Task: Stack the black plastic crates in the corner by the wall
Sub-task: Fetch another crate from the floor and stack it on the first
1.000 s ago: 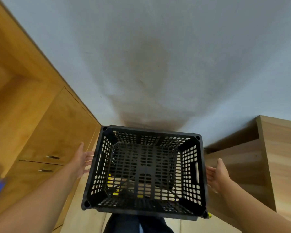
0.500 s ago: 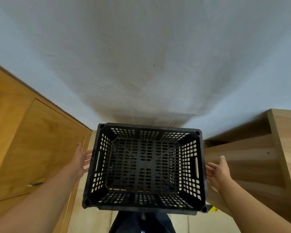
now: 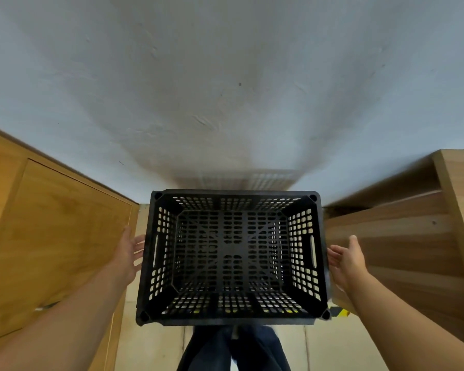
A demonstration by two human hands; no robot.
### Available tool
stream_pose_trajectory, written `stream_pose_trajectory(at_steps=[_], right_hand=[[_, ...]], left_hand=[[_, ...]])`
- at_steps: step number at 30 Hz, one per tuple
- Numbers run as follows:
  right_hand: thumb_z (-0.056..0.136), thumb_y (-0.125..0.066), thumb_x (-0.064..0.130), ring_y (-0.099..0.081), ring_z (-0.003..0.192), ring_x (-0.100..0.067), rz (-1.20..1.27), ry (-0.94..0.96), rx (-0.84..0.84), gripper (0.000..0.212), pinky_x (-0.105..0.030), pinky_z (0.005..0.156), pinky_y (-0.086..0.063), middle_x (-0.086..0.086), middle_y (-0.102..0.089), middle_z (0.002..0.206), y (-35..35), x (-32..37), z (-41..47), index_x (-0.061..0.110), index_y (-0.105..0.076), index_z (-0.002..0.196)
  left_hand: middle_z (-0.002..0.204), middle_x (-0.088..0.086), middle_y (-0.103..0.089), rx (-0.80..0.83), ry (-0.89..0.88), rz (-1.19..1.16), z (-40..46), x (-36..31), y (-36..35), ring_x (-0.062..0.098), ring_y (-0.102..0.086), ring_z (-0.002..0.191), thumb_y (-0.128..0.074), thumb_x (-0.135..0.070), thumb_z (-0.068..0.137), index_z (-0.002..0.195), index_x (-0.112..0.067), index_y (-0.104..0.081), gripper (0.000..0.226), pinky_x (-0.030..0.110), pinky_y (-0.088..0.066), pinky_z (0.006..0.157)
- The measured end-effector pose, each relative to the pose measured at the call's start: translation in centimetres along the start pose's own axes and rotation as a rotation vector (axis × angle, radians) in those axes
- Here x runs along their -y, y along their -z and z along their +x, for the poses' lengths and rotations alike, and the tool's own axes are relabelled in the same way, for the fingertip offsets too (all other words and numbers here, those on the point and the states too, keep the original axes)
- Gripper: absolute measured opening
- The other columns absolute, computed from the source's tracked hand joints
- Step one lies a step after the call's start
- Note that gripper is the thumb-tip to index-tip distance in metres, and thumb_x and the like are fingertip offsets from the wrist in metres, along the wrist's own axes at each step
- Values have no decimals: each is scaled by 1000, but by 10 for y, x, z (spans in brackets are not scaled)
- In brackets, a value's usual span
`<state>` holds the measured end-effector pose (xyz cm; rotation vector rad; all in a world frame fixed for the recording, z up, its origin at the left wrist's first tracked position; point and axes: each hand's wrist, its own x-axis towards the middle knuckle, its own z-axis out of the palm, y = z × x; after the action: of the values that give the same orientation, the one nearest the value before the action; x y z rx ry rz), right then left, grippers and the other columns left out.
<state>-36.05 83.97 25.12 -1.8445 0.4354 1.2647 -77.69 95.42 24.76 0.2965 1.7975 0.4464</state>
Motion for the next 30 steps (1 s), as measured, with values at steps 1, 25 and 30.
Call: stream_pose_trajectory(at_steps=[1, 25, 30], right_hand=[[96, -28, 53, -52, 100, -27, -4, 10, -5, 67, -38, 91, -39, -15, -56, 101, 1, -2, 0, -3, -45, 130], [93, -41, 7, -54, 112, -37, -684, 367, -163, 56, -45, 94, -47, -15, -54, 131, 33, -119, 9, 24, -32, 145], [93, -44, 8, -56, 110, -35, -584, 368, -120, 52, -50, 95, -48, -12, -55, 132, 37, -125, 14, 21, -36, 142]], left_hand=[[122, 13, -52, 1, -5, 6, 1, 0, 0, 29, -44, 123, -20, -57, 96, 127, -9, -53, 65, 47, -31, 101], [108, 18, -63, -221, -402, 431, -2, 139, 25, 27, -54, 85, -47, -5, 95, 121, -6, -56, 28, 34, -43, 73], [108, 19, -64, -260, -422, 409, 0, 147, 26, 32, -56, 90, -46, -6, 95, 118, -6, -59, 26, 39, -47, 80]])
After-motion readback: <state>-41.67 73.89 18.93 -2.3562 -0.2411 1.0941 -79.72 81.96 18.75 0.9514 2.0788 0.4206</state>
